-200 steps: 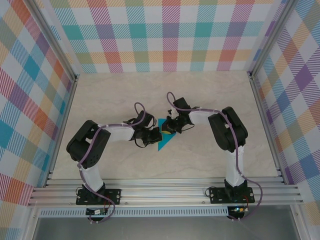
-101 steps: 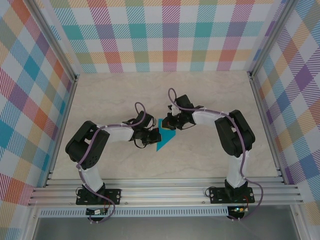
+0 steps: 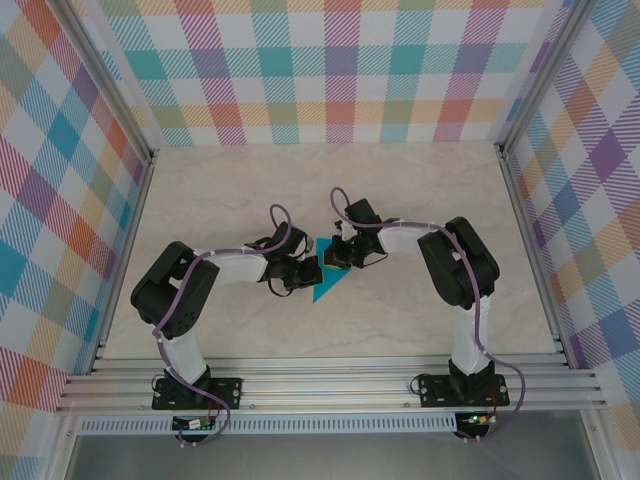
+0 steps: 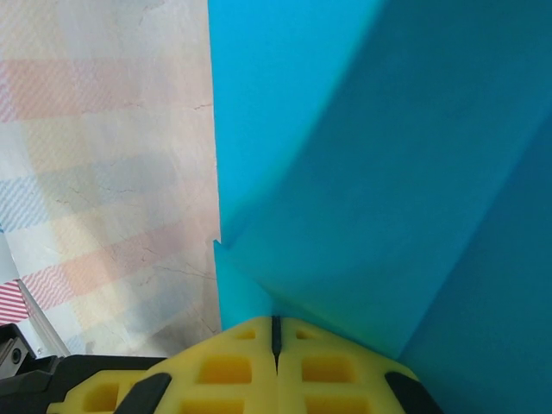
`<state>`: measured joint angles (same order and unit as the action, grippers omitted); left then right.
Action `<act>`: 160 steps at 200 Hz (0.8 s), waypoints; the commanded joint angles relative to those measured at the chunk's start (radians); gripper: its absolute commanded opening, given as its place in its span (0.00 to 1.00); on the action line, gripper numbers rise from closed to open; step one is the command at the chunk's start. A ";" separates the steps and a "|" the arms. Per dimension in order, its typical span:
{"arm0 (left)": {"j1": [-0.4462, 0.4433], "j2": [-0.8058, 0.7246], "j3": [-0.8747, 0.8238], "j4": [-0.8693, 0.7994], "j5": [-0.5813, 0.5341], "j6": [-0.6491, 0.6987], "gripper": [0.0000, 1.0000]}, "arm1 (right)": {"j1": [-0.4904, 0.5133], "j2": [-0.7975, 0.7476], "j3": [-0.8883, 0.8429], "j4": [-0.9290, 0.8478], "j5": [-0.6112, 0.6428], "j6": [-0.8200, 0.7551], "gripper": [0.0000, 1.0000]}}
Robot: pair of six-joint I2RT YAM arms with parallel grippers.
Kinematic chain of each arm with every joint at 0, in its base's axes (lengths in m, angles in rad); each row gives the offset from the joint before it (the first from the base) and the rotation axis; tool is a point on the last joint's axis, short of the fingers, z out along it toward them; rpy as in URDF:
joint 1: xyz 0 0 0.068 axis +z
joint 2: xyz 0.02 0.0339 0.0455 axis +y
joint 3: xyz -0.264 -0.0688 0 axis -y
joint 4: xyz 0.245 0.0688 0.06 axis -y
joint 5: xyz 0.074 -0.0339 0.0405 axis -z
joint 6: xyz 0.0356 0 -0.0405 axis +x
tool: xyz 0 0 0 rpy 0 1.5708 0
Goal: Fold a paper plane with a square sheet of paper (pick it up from the middle)
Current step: Fourth fold the wing at the center of the table.
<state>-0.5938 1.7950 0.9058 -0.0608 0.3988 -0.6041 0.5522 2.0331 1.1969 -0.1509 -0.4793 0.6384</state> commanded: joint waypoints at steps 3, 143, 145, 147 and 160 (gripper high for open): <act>-0.003 0.034 -0.049 -0.171 -0.046 0.037 0.00 | -0.037 0.019 -0.014 0.030 0.092 -0.012 0.01; -0.003 0.021 -0.087 -0.187 -0.038 0.064 0.00 | -0.164 0.106 0.130 -0.065 0.118 -0.059 0.02; -0.003 0.021 -0.087 -0.187 -0.038 0.064 0.00 | -0.164 0.107 0.133 -0.069 0.119 -0.059 0.02; -0.003 0.021 -0.087 -0.188 -0.038 0.064 0.00 | -0.164 0.109 0.136 -0.072 0.120 -0.060 0.02; -0.003 0.021 -0.091 -0.188 -0.037 0.067 0.00 | -0.166 0.111 0.148 -0.080 0.121 -0.066 0.02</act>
<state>-0.5938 1.7885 0.8860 -0.0402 0.4019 -0.5602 0.4370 2.0983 1.3083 -0.2314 -0.5064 0.6109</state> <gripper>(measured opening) 0.041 0.045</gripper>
